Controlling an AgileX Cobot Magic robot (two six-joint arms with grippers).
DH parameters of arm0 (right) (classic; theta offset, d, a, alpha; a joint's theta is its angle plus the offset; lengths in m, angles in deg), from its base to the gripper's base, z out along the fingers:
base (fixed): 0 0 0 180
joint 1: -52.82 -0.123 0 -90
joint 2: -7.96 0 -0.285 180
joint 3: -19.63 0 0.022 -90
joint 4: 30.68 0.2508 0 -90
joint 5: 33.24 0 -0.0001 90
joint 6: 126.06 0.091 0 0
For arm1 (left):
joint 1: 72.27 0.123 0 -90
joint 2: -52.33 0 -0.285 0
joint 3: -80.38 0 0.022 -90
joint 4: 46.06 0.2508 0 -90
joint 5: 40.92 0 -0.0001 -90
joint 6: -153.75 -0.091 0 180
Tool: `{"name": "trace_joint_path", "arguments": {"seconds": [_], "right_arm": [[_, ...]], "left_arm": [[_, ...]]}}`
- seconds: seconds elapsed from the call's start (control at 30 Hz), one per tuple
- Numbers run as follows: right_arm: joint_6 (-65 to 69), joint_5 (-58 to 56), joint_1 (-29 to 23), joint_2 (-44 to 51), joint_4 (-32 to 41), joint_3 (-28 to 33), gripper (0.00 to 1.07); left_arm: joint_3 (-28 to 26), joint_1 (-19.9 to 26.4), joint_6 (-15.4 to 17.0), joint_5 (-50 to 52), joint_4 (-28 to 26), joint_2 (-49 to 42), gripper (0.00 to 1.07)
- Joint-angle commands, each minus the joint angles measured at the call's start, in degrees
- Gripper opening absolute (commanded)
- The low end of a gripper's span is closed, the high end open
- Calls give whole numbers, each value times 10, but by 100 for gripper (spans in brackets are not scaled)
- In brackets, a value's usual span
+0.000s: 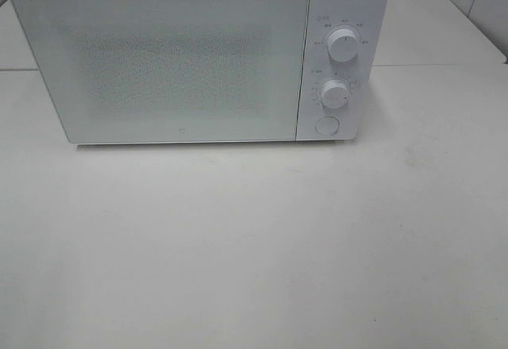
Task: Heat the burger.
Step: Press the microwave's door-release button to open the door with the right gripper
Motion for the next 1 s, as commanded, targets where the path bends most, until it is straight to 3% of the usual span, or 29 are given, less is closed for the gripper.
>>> {"name": "trace_joint_path", "arguments": {"seconds": [0.03,0.57,1.0], "right_arm": [[-9,-1,2,15,-5,1,76],[-9,6,2,7,-5,-10,76],[-7,182,2,-147,-5,-23,76]], "left_arm": [[1,2,1,0,1,-10,98],[1,2,1,0,1,-10,98],[1,2,1,0,1,-10,98]]}}
